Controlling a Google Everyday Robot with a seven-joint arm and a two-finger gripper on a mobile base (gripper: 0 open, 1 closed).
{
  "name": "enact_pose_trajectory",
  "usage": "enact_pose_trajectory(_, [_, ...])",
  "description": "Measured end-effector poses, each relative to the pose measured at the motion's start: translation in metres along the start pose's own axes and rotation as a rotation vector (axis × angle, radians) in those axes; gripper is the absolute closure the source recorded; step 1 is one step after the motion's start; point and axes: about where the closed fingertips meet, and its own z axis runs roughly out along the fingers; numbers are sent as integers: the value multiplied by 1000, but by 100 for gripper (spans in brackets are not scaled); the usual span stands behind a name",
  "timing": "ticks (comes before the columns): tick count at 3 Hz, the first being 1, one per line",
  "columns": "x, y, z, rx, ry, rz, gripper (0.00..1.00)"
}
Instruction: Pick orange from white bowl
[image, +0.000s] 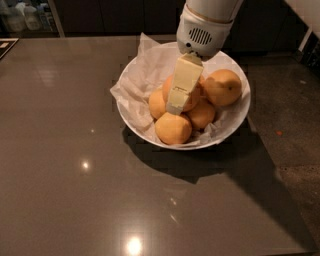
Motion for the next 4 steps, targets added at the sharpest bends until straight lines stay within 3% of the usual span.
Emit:
enact_pose_trajectory(2, [11, -4, 13, -38, 4, 54, 9])
enact_pose_trajectory(4, [10, -2, 21, -53, 8, 30, 50])
